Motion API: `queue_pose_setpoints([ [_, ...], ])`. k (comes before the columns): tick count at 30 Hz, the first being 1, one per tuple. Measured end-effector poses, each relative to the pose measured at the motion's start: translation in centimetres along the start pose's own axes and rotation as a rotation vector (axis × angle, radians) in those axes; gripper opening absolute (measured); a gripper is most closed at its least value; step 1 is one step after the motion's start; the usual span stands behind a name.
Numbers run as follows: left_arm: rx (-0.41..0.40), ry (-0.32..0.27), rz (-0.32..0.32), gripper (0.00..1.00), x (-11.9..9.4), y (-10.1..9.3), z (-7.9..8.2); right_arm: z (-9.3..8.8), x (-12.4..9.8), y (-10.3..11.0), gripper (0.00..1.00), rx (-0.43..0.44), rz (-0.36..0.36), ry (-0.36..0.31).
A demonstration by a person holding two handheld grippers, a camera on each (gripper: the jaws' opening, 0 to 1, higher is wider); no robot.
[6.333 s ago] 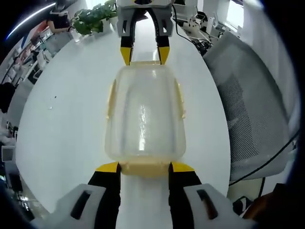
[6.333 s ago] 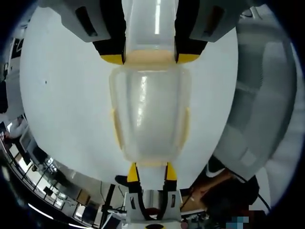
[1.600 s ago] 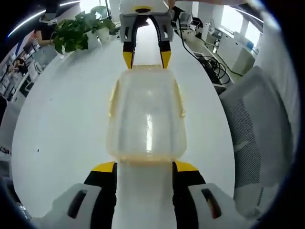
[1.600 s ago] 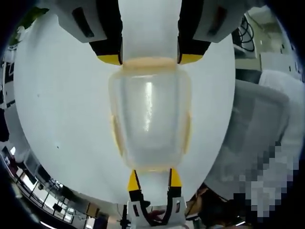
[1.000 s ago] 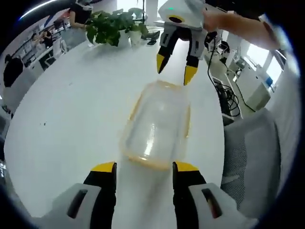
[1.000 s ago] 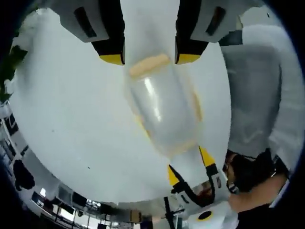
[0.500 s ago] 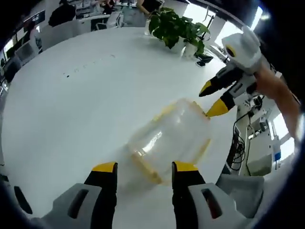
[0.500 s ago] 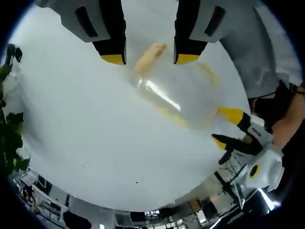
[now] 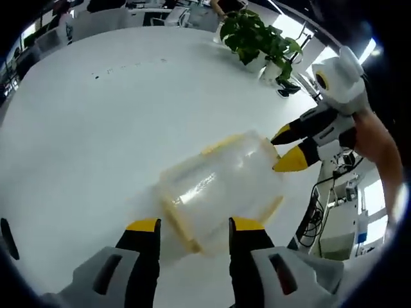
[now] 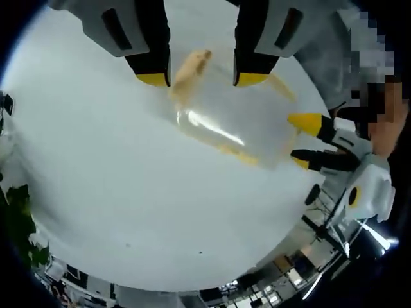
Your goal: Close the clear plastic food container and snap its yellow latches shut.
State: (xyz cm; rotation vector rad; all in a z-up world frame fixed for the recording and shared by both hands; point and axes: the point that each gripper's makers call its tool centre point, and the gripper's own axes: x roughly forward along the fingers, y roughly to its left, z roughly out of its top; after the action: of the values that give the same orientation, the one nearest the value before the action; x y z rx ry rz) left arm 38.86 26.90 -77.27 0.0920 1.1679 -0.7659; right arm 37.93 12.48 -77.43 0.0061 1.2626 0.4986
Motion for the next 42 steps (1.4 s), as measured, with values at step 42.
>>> queue_pose_setpoints([
  [42, -0.054, 0.012, -0.031, 0.32, 0.4, -0.1, 0.1, 0.1, 0.6, 0.8, 0.3, 0.078, 0.04, 0.051],
])
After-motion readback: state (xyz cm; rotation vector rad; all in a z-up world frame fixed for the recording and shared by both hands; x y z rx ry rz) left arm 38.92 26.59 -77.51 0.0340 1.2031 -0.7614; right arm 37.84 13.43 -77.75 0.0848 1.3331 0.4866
